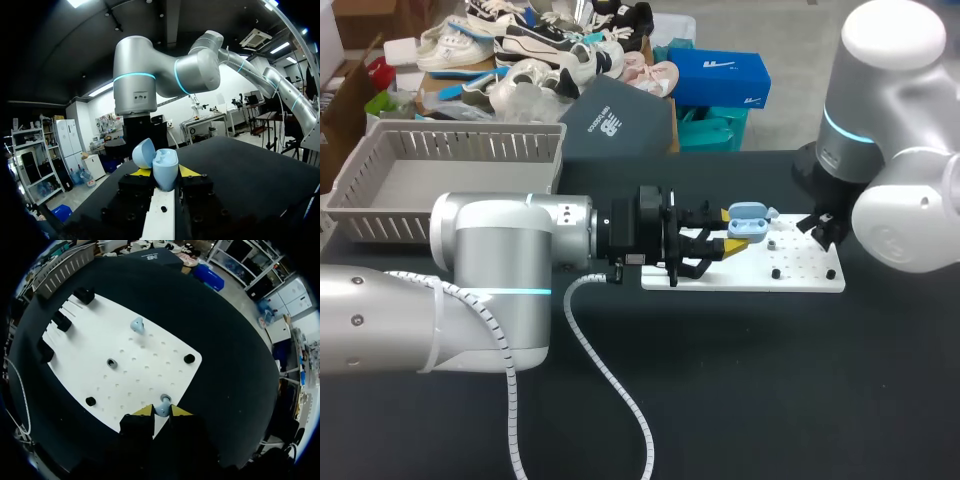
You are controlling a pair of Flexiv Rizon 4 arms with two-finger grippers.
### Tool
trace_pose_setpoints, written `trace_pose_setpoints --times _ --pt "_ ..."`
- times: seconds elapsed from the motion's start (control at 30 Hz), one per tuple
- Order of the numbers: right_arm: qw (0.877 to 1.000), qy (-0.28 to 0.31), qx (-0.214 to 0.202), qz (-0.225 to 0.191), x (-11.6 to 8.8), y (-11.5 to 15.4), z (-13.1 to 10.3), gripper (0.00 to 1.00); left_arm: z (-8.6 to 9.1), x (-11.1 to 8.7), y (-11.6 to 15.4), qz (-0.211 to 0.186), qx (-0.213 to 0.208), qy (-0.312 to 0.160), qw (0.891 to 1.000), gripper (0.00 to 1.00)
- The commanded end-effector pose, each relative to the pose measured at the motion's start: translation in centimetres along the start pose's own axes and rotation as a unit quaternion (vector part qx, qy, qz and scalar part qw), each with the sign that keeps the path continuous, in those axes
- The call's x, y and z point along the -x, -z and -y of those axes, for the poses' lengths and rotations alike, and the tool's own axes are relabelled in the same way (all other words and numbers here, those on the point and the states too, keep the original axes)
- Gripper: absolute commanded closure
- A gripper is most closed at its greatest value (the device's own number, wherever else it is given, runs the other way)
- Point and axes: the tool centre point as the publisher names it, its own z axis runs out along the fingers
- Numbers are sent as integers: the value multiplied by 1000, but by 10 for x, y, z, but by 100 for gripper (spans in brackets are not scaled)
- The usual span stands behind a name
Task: Pick up each earbud case from the left stands, insert the matching earbuds, close the lid, and place the case in the box.
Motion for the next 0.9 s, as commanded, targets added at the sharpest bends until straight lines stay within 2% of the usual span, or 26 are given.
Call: trace_pose_setpoints --times 0.03,0.47,0.9 --pt "1000 -2 -3 -1 -1 2 1 100 1 -1 0 1 2 -1 1000 100" --pt "1000 -22 -15 14 -12 33 -8 100 1 -1 0 1 2 -1 1000 100" --pt "1000 -22 -15 14 -12 33 -8 100 1 -1 0 1 2 -1 1000 100"
